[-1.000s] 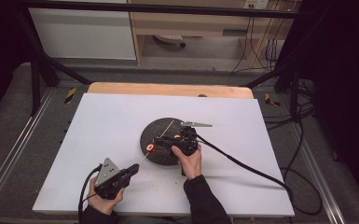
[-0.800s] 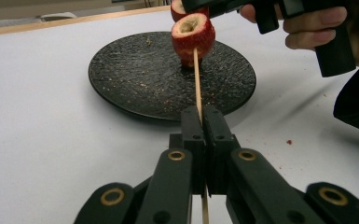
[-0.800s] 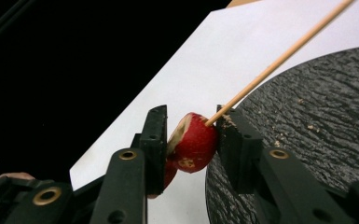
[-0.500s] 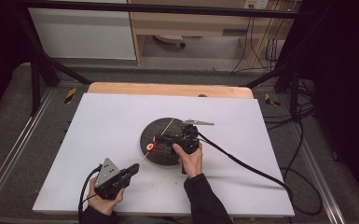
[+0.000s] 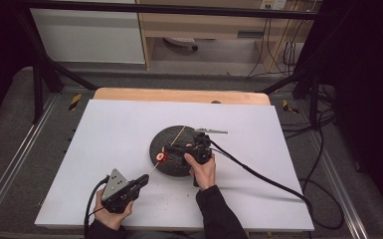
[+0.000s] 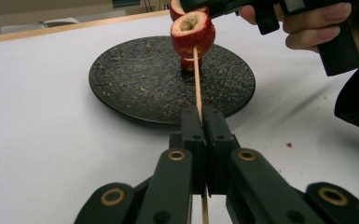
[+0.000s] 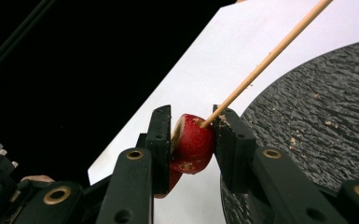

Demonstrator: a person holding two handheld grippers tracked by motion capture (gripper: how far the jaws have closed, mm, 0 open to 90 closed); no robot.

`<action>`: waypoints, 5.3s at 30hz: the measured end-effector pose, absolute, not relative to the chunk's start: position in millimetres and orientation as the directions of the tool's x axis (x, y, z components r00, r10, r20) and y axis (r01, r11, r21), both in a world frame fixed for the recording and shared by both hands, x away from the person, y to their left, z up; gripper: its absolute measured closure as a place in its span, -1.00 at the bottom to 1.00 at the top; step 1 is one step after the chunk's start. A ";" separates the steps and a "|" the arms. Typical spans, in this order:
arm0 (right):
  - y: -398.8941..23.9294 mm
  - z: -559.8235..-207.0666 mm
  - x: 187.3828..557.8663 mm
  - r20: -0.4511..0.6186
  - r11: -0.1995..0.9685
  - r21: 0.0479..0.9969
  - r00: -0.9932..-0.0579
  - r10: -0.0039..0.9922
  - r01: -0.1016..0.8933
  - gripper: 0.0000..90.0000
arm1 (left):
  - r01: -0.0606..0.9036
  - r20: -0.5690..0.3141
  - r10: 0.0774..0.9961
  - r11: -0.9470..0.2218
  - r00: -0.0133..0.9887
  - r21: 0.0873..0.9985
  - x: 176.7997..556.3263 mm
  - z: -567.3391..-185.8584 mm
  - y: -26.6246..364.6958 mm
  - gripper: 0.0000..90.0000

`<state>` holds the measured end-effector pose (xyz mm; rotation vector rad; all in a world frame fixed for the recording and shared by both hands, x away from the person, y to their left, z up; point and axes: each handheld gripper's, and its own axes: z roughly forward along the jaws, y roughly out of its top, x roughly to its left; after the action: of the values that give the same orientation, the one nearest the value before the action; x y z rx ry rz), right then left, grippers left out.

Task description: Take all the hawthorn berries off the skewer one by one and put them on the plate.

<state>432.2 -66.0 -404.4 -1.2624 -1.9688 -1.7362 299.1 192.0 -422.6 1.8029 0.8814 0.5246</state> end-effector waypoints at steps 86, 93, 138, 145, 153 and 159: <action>-109.7 -428.4 438.5 0.420 0.104 0.742 -0.581 0.697 0.662 0.22 | 0.329 -0.052 0.783 -0.199 0.620 0.923 299.3 -422.2 204.1 0.96; -116.1 -403.7 426.8 0.418 0.044 0.807 -0.622 0.662 0.589 -0.41 | 0.331 -0.052 0.782 -0.201 0.621 0.922 299.7 -422.4 203.8 0.96; -46.2 -416.6 409.7 0.548 0.073 0.760 -0.696 0.464 0.646 0.15 | 0.324 -0.034 0.760 -0.236 0.649 0.916 298.0 -425.6 191.4 0.96; -48.6 -413.2 411.0 0.554 0.067 0.759 -0.696 0.456 0.648 0.35 | 0.324 -0.037 0.759 -0.232 0.650 0.917 297.1 -425.0 191.4 0.96; -57.3 -401.2 419.8 0.519 0.043 0.781 -0.687 0.508 0.623 0.35 | 0.316 -0.038 0.759 -0.224 0.650 0.922 295.8 -423.2 192.6 0.96; -64.3 -393.5 430.8 0.511 0.027 0.786 -0.673 0.535 0.618 0.36 | 0.314 -0.038 0.761 -0.220 0.647 0.924 295.9 -422.5 193.5 0.96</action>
<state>430.8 -64.3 -393.5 -1.2363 -2.1978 -1.7483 295.9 193.5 -422.5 1.8045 0.8627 0.5267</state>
